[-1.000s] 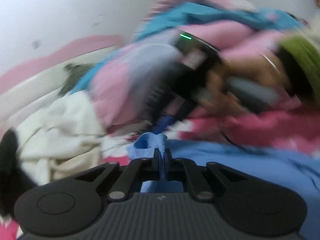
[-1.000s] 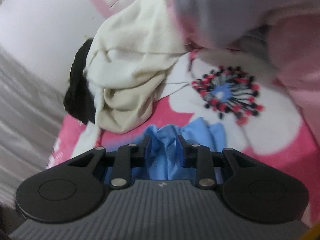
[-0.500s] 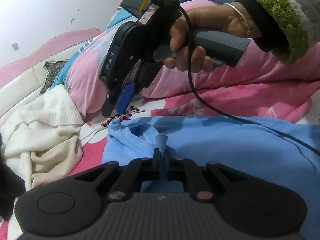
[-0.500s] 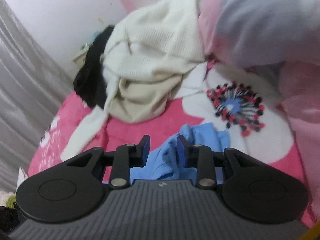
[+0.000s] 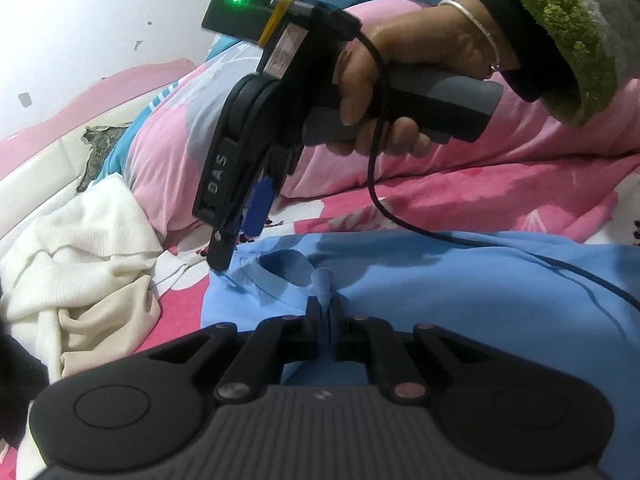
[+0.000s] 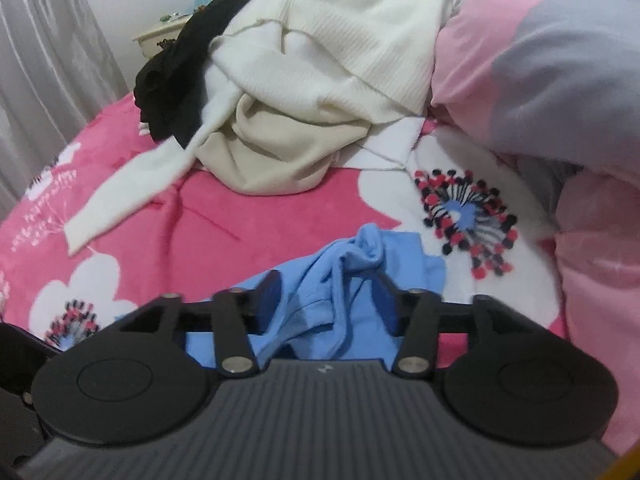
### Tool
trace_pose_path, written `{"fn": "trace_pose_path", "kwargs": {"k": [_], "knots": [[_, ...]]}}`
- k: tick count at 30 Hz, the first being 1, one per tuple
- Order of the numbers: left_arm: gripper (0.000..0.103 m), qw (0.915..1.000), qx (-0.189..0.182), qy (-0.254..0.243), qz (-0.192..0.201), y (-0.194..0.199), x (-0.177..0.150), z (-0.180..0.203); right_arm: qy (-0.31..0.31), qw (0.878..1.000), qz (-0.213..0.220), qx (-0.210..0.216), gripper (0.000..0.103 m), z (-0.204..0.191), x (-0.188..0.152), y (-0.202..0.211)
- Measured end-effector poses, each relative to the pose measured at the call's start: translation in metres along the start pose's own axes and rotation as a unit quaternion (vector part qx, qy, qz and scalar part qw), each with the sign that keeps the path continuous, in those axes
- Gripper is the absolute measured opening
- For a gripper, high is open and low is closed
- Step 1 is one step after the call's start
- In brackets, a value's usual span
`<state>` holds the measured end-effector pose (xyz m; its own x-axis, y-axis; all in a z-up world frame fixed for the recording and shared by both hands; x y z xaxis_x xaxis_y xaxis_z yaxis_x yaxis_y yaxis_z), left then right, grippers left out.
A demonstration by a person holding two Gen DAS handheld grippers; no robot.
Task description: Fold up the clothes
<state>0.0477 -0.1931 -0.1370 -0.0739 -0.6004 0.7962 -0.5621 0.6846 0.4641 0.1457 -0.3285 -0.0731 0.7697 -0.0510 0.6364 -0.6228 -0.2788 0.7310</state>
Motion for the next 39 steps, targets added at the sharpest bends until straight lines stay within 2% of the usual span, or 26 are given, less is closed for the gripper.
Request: {"fn": "trace_pose_path", "kwargs": {"k": [3, 4, 6, 7, 10, 13, 15, 17, 21, 25, 27, 28, 30, 32, 34, 36, 38, 39], "knots": [[0.005, 1.0, -0.002, -0.001, 0.003, 0.001, 0.001, 0.001, -0.011, 1.0, -0.019, 0.009, 0.052, 0.004, -0.001, -0.012], [0.005, 1.0, -0.002, -0.001, 0.005, 0.002, 0.002, 0.002, -0.018, 1.0, -0.022, 0.014, 0.05, 0.007, -0.001, -0.015], [0.005, 0.9999, 0.001, -0.001, 0.011, 0.006, 0.003, 0.0, -0.044, 0.998, -0.024, 0.045, 0.012, 0.011, -0.001, -0.015], [0.005, 0.9999, 0.005, -0.001, 0.016, 0.01, 0.004, -0.001, -0.058, 0.996, -0.023, 0.06, 0.004, 0.013, 0.0, -0.013], [0.005, 0.9994, 0.017, 0.005, 0.029, 0.02, 0.008, -0.009, -0.1, 0.991, 0.012, 0.088, 0.004, 0.018, 0.004, 0.001], [0.005, 0.9983, 0.035, 0.023, 0.04, 0.03, 0.013, -0.026, -0.158, 0.979, 0.052, 0.121, 0.004, 0.026, 0.012, 0.009], [0.005, 0.9964, 0.053, 0.054, 0.039, 0.032, 0.015, -0.048, -0.19, 0.97, 0.071, 0.137, 0.004, 0.031, 0.019, 0.009], [0.005, 0.992, 0.07, 0.102, 0.021, 0.024, 0.007, -0.077, -0.203, 0.966, 0.079, 0.138, 0.004, 0.034, 0.026, 0.003], [0.005, 0.9744, 0.105, 0.198, -0.016, 0.01, -0.009, -0.134, -0.205, 0.966, 0.079, 0.133, 0.004, 0.034, 0.041, -0.026], [0.005, 0.9374, 0.123, 0.317, -0.076, -0.018, -0.049, -0.186, -0.215, 0.967, 0.053, 0.127, 0.008, 0.038, 0.045, -0.071], [0.005, 0.9209, 0.139, 0.351, -0.098, -0.026, -0.066, -0.201, -0.248, 0.958, 0.029, 0.141, 0.01, 0.046, 0.041, -0.091], [0.005, 0.9132, 0.148, 0.364, -0.107, -0.028, -0.073, -0.208, -0.274, 0.95, 0.029, 0.147, 0.011, 0.052, 0.039, -0.094], [0.005, 0.8978, 0.153, 0.397, -0.114, -0.028, -0.083, -0.212, -0.289, 0.942, 0.066, 0.159, 0.014, 0.059, 0.04, -0.077], [0.005, 0.8894, 0.162, 0.41, -0.122, -0.024, -0.089, -0.214, -0.278, 0.942, 0.114, 0.152, 0.026, 0.066, 0.042, -0.051], [0.006, 0.8826, 0.173, 0.418, -0.129, -0.018, -0.098, -0.218, -0.244, 0.952, 0.144, 0.117, 0.027, 0.07, 0.042, -0.023], [0.011, 0.8756, 0.185, 0.428, -0.127, -0.01, -0.099, -0.224, -0.206, 0.963, 0.151, 0.083, 0.027, 0.073, 0.04, -0.003], [0.019, 0.8748, 0.198, 0.428, -0.109, 0.004, -0.091, -0.224, -0.178, 0.973, 0.138, 0.059, 0.027, 0.073, 0.033, 0.007], [0.023, 0.8827, 0.186, 0.42, -0.101, 0.005, -0.084, -0.22, -0.167, 0.976, 0.129, 0.05, 0.027, 0.073, 0.029, 0.01]]}}
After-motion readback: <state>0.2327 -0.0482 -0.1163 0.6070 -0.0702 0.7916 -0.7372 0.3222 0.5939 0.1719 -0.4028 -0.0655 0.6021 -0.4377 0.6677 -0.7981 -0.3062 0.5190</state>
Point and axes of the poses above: each gripper's, at about its wrist camera, not at the fingertips, and y roughly against the way its jaws point, z to its right, x to its top, the point moved 6 cm from there along -y, roughly the way its jaws point, and after that the axes turned 5 degrees about x, right-handed, at the moved point
